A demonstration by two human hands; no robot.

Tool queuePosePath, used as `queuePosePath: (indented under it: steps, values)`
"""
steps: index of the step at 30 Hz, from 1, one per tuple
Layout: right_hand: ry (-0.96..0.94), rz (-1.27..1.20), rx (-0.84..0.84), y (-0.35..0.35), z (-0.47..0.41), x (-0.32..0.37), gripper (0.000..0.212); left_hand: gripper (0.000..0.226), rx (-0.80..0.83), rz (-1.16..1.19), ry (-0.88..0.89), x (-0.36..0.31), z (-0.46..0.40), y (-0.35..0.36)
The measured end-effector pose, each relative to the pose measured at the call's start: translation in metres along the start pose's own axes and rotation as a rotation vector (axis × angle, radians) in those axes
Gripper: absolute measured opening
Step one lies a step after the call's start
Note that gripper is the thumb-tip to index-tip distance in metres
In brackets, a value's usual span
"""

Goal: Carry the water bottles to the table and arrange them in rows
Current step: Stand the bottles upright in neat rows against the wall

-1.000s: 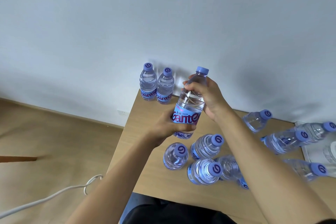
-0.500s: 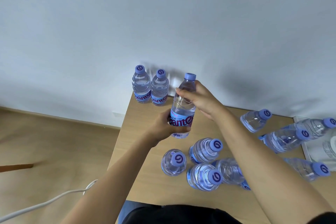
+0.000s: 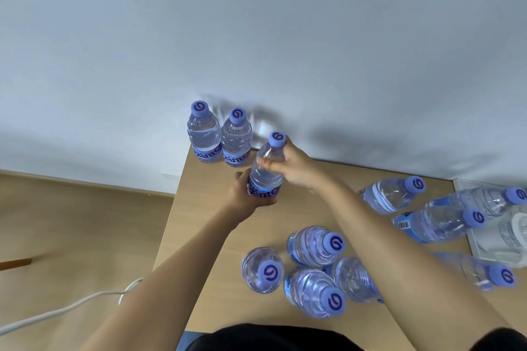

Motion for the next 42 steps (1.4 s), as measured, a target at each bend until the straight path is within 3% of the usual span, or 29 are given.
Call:
queuePosePath:
  steps: [6, 11, 17, 29, 33, 42]
  values:
    - [-0.012, 0.047, -0.024, -0.004, -0.009, -0.004, 0.037, 0.076, -0.114, 0.051, 0.006, 0.010, -0.012, -0.004]
    - [0.005, 0.326, -0.110, -0.013, -0.016, -0.001, 0.053, 0.074, -0.293, 0.087, 0.011, 0.006, -0.016, -0.009]
    - [-0.053, 0.292, -0.159, -0.017, -0.018, 0.005, 0.055, 0.071, -0.504, 0.117, -0.071, 0.007, -0.021, -0.016]
    - [-0.172, 0.209, -0.357, -0.036, -0.022, 0.012, 0.059, 0.046, -0.694, 0.369, -0.199, 0.012, -0.033, -0.004]
    - [-0.175, 0.207, -0.402, -0.039, -0.022, 0.006, 0.053, 0.045, -0.681, 0.361, -0.212, 0.013, -0.034, -0.001]
    - [-0.122, 0.084, -0.383, -0.042, -0.026, -0.008, 0.063, 0.051, -0.499, 0.392, -0.287, 0.020, -0.029, 0.003]
Point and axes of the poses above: each hand's wrist, its own z-axis away from the middle knuckle, its own y-axis out of the palm, x = y × z, the point moved 9 cm from there along -z, towards the middle knuckle, and after that the axes turned 10 degrees about x, right-handed, at the moved point
